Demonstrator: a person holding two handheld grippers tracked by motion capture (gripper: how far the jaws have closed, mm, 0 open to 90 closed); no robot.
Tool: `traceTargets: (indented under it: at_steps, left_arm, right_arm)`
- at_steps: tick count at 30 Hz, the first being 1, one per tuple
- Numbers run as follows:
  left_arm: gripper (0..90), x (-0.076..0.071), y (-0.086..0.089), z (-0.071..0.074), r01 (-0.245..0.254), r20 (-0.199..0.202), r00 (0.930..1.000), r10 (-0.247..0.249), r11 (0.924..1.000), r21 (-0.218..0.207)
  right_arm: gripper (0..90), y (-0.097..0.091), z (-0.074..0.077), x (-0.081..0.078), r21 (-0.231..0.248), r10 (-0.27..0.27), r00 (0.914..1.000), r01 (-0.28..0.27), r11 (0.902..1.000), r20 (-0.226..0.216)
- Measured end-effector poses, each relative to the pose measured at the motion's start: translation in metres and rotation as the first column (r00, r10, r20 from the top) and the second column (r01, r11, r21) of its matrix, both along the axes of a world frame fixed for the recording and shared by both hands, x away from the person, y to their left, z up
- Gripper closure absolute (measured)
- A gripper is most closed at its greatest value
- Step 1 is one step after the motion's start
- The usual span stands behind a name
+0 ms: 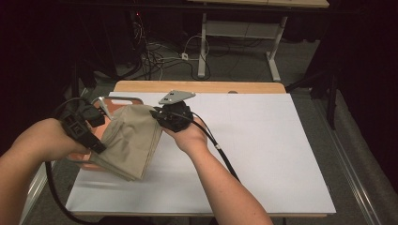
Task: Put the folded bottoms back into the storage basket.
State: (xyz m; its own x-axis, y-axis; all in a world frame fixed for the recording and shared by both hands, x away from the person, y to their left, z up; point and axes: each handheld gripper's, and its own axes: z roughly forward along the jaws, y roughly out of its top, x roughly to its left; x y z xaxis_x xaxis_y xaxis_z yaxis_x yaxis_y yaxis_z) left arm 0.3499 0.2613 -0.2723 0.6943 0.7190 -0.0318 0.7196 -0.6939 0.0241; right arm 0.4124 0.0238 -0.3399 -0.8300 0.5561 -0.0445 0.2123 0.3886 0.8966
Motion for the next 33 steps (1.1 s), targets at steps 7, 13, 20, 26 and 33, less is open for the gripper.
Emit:
traceTargets:
  at_steps: [7,13,20,26,33]
  left_arm:
    - [74.7,0.000,0.023,-0.005,-0.038,0.022,0.9990,0.039,0.9991,-0.017]
    - [74.7,0.002,0.036,-0.006,-0.061,0.030,0.9977,0.061,0.9980,-0.020]
    - [74.7,0.007,0.048,-0.008,-0.090,0.039,0.9951,0.091,0.9955,-0.029]
    - [74.5,0.008,0.061,-0.013,-0.110,0.045,0.9927,0.112,0.9929,-0.046]
    - [74.5,0.014,0.069,-0.018,-0.133,0.057,0.9890,0.136,0.9895,-0.057]
  right_arm:
    - [81.4,0.018,-0.003,0.006,-0.008,0.018,0.9998,-0.018,0.9998,0.000]
    - [81.4,0.032,-0.004,0.013,-0.012,0.033,0.9994,-0.033,0.9994,-0.006]
    - [81.4,0.046,-0.002,0.022,-0.021,0.045,0.9990,-0.045,0.9988,0.003]
    - [81.4,0.052,-0.003,0.026,-0.023,0.058,0.9983,-0.058,0.9981,0.002]
    - [81.3,0.061,-0.007,0.036,-0.035,0.055,0.9985,-0.055,0.9979,0.001]
